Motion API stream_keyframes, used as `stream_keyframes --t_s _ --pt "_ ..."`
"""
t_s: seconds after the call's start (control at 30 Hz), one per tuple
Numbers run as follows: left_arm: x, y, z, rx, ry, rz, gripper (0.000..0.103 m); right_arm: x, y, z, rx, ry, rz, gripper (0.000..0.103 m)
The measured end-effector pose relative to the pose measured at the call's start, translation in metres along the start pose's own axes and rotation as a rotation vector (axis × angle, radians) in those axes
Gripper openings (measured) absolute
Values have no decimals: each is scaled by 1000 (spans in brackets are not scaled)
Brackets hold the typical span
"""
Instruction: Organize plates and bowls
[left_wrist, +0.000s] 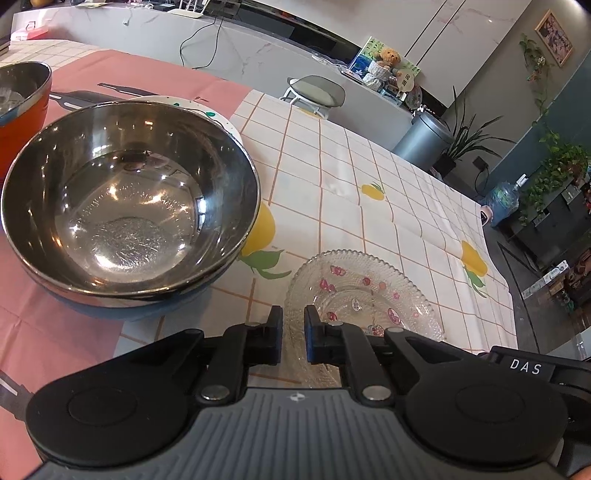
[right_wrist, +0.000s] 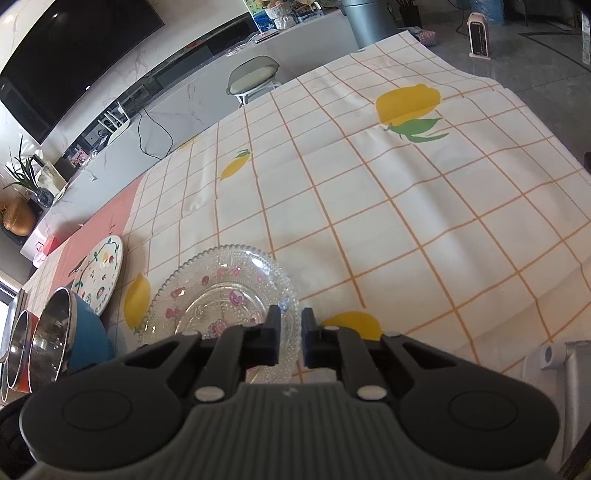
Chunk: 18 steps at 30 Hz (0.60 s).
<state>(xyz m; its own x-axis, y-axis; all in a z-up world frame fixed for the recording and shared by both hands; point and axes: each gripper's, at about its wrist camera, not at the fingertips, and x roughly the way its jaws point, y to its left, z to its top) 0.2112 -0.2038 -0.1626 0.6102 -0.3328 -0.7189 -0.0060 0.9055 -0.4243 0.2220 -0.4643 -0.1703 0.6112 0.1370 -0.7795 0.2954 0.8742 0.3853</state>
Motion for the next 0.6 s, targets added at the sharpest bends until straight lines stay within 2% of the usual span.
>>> stream_keyframes --t_s 0.3,0.6 --pt "-21 4 -8 3 22 14 12 -16 5 -11 -8 27 -15 7" --pt "-55 16 -17 5 30 35 12 -38 19 -44 -6 56 -14 7"
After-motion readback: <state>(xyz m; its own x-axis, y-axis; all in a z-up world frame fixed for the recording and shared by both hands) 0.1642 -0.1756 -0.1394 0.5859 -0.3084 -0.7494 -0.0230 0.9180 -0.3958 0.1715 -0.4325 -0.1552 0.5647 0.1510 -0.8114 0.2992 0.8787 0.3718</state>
